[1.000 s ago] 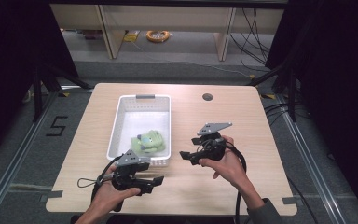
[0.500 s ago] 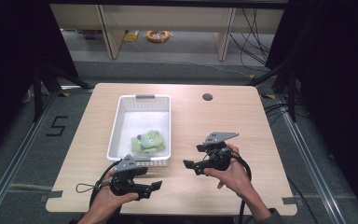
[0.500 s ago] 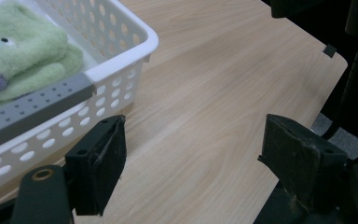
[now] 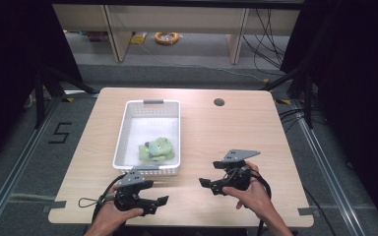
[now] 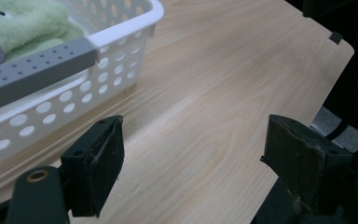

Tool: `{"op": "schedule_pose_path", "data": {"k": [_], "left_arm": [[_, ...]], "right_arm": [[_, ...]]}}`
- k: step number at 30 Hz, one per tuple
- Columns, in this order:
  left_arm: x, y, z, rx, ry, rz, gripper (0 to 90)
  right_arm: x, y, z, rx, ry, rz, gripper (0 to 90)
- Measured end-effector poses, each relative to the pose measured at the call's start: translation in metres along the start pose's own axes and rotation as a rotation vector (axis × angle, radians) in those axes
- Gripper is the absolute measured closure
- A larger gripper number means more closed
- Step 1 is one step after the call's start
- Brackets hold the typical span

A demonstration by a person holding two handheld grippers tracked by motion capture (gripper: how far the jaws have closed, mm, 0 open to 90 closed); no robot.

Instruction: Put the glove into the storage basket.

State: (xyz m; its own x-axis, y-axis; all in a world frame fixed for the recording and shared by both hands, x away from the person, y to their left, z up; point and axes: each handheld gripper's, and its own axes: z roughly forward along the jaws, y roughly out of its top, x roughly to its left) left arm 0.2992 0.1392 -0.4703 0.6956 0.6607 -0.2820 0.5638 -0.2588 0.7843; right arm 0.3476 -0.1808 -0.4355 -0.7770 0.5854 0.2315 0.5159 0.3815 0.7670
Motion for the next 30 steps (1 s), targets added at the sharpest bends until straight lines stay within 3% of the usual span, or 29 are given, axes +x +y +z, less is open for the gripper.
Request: {"op": "schedule_pose_path", "data": {"k": [4, 6, 8, 13, 18, 19, 22, 23, 24, 25, 27, 28, 30], "left_arm": [[0.001, -0.004, 0.001, -0.003, 0.0, 0.001, 19.7], [0.001, -0.006, 0.001, -0.004, 0.002, -0.002, 19.6], [0.002, -0.007, 0.0, -0.002, 0.012, 0.024, 19.2], [0.002, -0.012, 0.0, -0.015, 0.007, 0.024, 18.8], [0.002, -0.015, -0.001, 0.001, -0.005, 0.044, 17.5], [0.001, -0.016, -0.001, 0.001, -0.004, 0.041, 17.2], [-0.001, -0.02, 0.0, 0.017, 0.002, 0.051, 17.1], [-0.001, -0.02, 0.0, 0.02, -0.004, 0.054, 16.9], [-0.001, -0.021, 0.0, 0.024, -0.005, 0.058, 16.7], [-0.001, -0.022, 0.0, 0.016, -0.006, 0.054, 16.6], [-0.001, -0.022, 0.0, 0.025, 0.006, 0.069, 16.2], [-0.002, -0.024, 0.0, 0.024, 0.017, 0.069, 15.3], [-0.002, -0.025, 0.0, 0.028, 0.02, 0.076, 15.4]], "right_arm": [[0.0, -0.006, -0.002, -0.003, -0.016, -0.01, 17.8], [0.0, -0.009, -0.002, -0.009, 0.009, -0.004, 17.7], [0.003, -0.014, -0.003, 0.005, 0.0, 0.02, 17.7], [0.001, -0.022, -0.004, 0.002, 0.003, 0.017, 17.7], [-0.001, -0.033, -0.006, 0.007, -0.032, 0.005, 17.4], [0.001, -0.037, -0.006, 0.015, -0.013, 0.037, 17.4], [0.001, -0.042, -0.007, 0.01, -0.021, 0.041, 17.3], [-0.002, -0.044, -0.007, 0.007, -0.019, 0.006, 17.3], [0.0, -0.046, -0.007, 0.01, -0.02, 0.035, 17.3], [-0.002, -0.048, -0.008, 0.015, -0.03, 0.015, 17.3], [0.001, -0.051, -0.01, 0.02, -0.026, 0.043, 16.3], [-0.002, -0.053, -0.009, 0.017, -0.026, 0.014, 16.3], [0.0, -0.056, -0.011, 0.019, -0.038, 0.02, 16.3]]}}
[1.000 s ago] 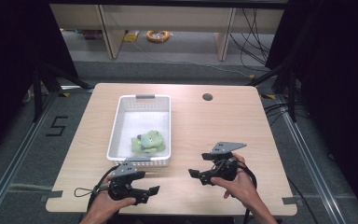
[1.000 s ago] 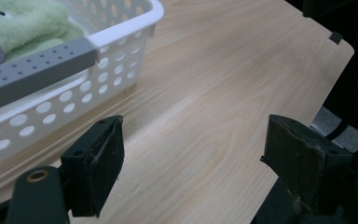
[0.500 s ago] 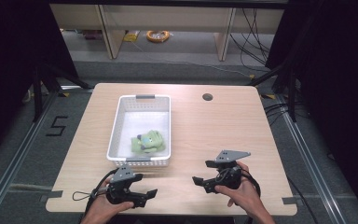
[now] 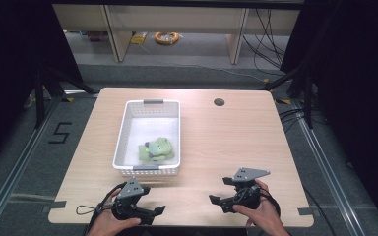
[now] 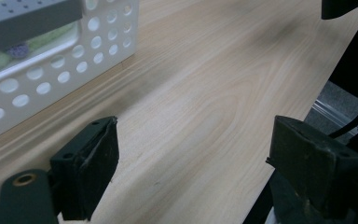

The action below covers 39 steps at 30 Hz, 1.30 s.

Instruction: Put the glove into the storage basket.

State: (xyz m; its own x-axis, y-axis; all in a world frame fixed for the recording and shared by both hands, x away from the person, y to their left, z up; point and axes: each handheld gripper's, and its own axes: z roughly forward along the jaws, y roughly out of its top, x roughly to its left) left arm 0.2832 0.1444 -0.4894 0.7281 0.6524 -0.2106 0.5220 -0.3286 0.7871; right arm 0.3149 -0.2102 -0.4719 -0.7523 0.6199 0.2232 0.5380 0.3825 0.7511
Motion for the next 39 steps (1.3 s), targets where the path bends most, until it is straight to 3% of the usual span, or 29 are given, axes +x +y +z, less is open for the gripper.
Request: {"op": "schedule_pose_path", "data": {"k": [1, 2, 4, 5, 6, 9, 10, 11, 12, 14, 15, 16, 17, 18, 20, 24, 26, 27, 28, 29, 30, 31, 35, 36, 37, 39], "left_arm": [[0.0, -0.001, 0.0, 0.004, 0.002, 0.01, 15.4], [0.0, -0.002, 0.0, 0.012, -0.003, 0.021, 15.4], [-0.001, -0.004, 0.0, 0.009, 0.005, 0.017, 15.4], [-0.003, -0.005, 0.001, 0.005, -0.003, 0.006, 15.4], [-0.003, -0.006, 0.001, 0.003, 0.0, 0.023, 15.4], [-0.003, -0.008, 0.001, 0.053, 0.018, 0.063, 15.4], [-0.006, -0.01, 0.003, 0.04, 0.006, 0.037, 15.4], [-0.006, -0.01, 0.002, 0.052, 0.012, 0.066, 15.4], [-0.008, -0.011, 0.003, 0.057, 0.019, 0.057, 15.4], [-0.009, -0.013, 0.002, 0.069, 0.009, 0.068, 15.4], [-0.01, -0.013, 0.002, 0.072, 0.019, 0.081, 15.4], [-0.01, -0.014, 0.002, 0.079, 0.025, 0.085, 15.4], [-0.011, -0.015, 0.002, 0.078, 0.014, 0.089, 15.4], [-0.013, -0.016, 0.004, 0.075, 0.013, 0.073, 15.4], [-0.012, -0.017, 0.003, 0.099, 0.024, 0.107, 15.4], [-0.014, -0.019, 0.006, 0.097, 0.021, 0.076, 15.4], [-0.011, -0.018, 0.005, 0.101, 0.019, 0.102, 15.4], [-0.011, -0.018, 0.006, 0.098, 0.035, 0.079, 15.4], [-0.01, -0.017, 0.005, 0.097, 0.029, 0.088, 15.5], [-0.011, -0.018, 0.007, 0.083, 0.03, 0.055, 15.5], [-0.009, -0.018, 0.006, 0.095, 0.044, 0.083, 15.4], [-0.01, -0.018, 0.006, 0.08, 0.032, 0.076, 15.4], [-0.008, -0.017, 0.006, 0.085, 0.031, 0.082, 15.4], [-0.009, -0.018, 0.006, 0.088, 0.03, 0.057, 15.4], [-0.007, -0.017, 0.006, 0.092, 0.037, 0.08, 15.4], [-0.007, -0.017, 0.006, 0.086, 0.036, 0.07, 15.5]], "right_arm": [[0.002, -0.002, -0.001, 0.006, 0.005, 0.014, 16.3], [0.0, -0.003, -0.001, -0.004, -0.01, -0.015, 16.3], [0.002, -0.006, -0.002, 0.004, -0.007, 0.009, 16.3], [0.001, -0.008, -0.003, 0.008, -0.008, -0.009, 16.3], [0.001, -0.009, -0.003, 0.01, 0.001, 0.0, 16.3], [0.002, -0.015, -0.007, 0.006, -0.006, -0.007, 16.3], [0.002, -0.015, -0.007, 0.006, -0.006, -0.007, 16.3], [0.002, -0.017, -0.008, -0.004, -0.021, -0.01, 16.3], [0.001, -0.019, -0.01, 0.0, -0.016, -0.01, 16.3], [0.004, -0.023, -0.011, 0.012, -0.014, 0.022, 16.3], [0.001, -0.025, -0.011, 0.011, -0.011, -0.002, 16.3], [0.005, -0.027, -0.012, 0.019, -0.024, 0.032, 16.3], [0.001, -0.028, -0.013, 0.024, -0.026, -0.013, 16.3], [0.001, -0.03, -0.012, 0.027, -0.016, -0.015, 16.3], [0.003, -0.033, -0.014, 0.044, -0.047, -0.014, 16.3], [0.003, -0.039, -0.014, 0.053, -0.05, -0.023, 16.3], [0.003, -0.04, -0.015, 0.066, -0.046, -0.032, 16.3], [0.004, -0.04, -0.016, 0.068, -0.056, -0.031, 16.4], [0.004, -0.04, -0.016, 0.067, -0.049, -0.033, 16.3], [0.003, -0.041, -0.015, 0.067, -0.04, -0.043, 16.3], [0.003, -0.041, -0.015, 0.073, -0.04, -0.044, 16.3], [0.004, -0.042, -0.016, 0.075, -0.064, -0.037, 16.3], [0.005, -0.042, -0.014, 0.088, -0.053, -0.032, 16.3], [0.005, -0.043, -0.013, 0.08, -0.053, -0.038, 16.3], [0.005, -0.043, -0.013, 0.083, -0.053, -0.038, 16.3], [0.003, -0.043, -0.012, 0.082, -0.043, -0.048, 16.3]]}}
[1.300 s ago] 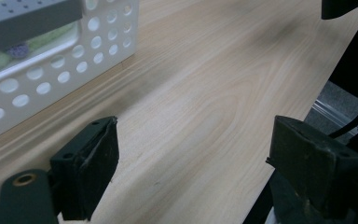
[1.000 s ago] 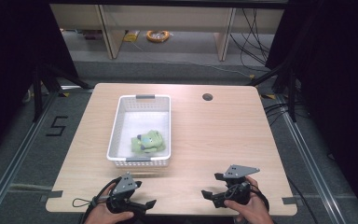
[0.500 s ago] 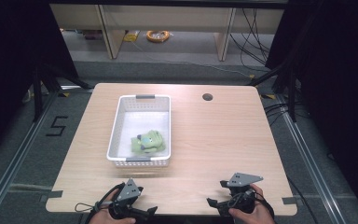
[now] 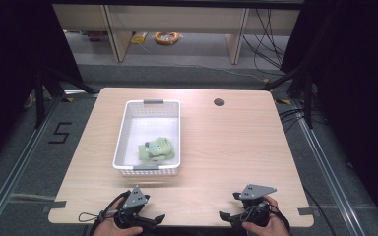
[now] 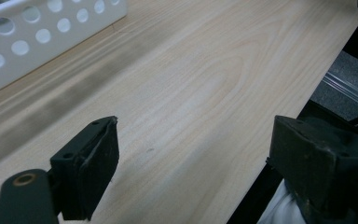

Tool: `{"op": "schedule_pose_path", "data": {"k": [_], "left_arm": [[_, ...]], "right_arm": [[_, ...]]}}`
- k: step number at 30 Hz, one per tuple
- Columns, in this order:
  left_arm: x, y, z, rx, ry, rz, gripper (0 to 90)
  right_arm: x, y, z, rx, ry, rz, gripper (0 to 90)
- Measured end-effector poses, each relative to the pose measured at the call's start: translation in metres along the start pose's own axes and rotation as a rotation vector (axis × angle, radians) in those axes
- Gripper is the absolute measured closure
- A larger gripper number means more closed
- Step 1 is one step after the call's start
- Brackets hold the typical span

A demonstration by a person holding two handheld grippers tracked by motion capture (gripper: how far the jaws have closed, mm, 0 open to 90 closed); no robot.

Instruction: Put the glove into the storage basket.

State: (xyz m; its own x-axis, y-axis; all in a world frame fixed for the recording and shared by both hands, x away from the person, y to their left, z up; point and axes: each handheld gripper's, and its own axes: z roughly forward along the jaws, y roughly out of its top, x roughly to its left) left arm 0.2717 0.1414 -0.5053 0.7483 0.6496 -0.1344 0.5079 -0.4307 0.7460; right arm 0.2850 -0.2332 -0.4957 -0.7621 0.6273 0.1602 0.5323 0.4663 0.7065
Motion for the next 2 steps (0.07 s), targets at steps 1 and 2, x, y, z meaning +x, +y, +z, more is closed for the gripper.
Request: {"op": "schedule_pose_path", "data": {"k": [1, 2], "left_arm": [[0.0008, -0.0001, -0.0002, 0.006, -0.001, -0.002, 15.4], [0.0006, -0.0002, 0.0, 0.005, 0.007, -0.016, 15.5]], "right_arm": [[-0.0009, -0.0002, 0.0, 0.005, 0.002, -0.002, 16.4], [-0.0011, -0.0005, -0.0007, 0.007, -0.007, 0.006, 16.3]]}}
